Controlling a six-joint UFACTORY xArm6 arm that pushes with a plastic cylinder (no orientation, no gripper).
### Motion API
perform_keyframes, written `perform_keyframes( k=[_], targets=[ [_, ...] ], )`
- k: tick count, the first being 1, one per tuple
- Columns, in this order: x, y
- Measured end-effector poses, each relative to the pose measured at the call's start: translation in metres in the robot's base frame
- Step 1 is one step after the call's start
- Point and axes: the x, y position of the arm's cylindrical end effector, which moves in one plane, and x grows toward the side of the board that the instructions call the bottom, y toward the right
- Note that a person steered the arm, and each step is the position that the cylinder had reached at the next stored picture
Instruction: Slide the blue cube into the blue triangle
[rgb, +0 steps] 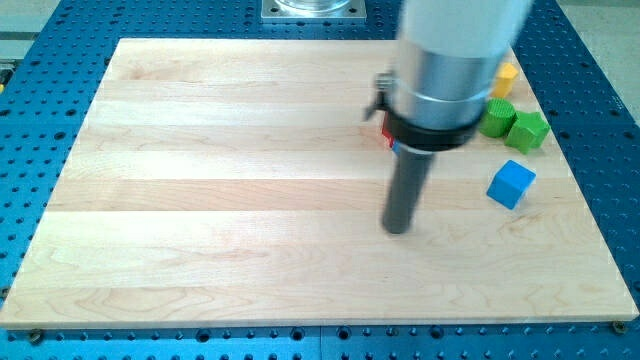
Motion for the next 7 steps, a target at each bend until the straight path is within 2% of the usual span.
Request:
perform_keyframes(
  k=[1,3,7],
  targets=[
    [-0.046,-0.02],
    [-0.097,-0.002],
    [-0.113,0.031]
  ],
)
